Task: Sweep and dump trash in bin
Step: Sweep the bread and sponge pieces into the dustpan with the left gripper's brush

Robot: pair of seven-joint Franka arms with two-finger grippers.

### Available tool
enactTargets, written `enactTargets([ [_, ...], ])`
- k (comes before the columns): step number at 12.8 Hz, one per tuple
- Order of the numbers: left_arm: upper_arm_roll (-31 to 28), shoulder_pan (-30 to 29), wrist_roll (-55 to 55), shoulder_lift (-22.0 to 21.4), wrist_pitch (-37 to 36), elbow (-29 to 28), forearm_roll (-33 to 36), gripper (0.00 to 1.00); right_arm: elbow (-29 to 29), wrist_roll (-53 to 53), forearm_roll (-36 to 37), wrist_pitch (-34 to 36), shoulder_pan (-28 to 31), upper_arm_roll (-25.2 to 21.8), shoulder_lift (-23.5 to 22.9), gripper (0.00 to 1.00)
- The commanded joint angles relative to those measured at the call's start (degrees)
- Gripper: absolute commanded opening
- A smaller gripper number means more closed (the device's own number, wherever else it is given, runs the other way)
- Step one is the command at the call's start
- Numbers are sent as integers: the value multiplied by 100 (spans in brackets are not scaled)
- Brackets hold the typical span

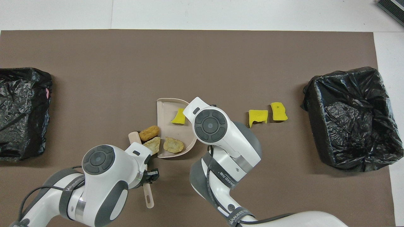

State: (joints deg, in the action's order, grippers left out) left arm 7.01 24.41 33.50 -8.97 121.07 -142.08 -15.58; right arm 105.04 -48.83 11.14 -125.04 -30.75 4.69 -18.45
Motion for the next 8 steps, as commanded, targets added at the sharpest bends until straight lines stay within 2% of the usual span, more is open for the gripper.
enactTargets([
  [1, -16, 300, -274, 632, 92, 767, -349, 0, 52, 303, 55, -249, 105, 23, -9, 0],
  [4, 2, 459, -371, 800, 84, 1120, -341, 0, -28, 348, 46, -249, 236, 32, -53, 0],
  [8, 63, 450, -178, 687, -196, 1182, -244, 0, -19, 208, 28, -223, 464, 32, 43, 0],
])
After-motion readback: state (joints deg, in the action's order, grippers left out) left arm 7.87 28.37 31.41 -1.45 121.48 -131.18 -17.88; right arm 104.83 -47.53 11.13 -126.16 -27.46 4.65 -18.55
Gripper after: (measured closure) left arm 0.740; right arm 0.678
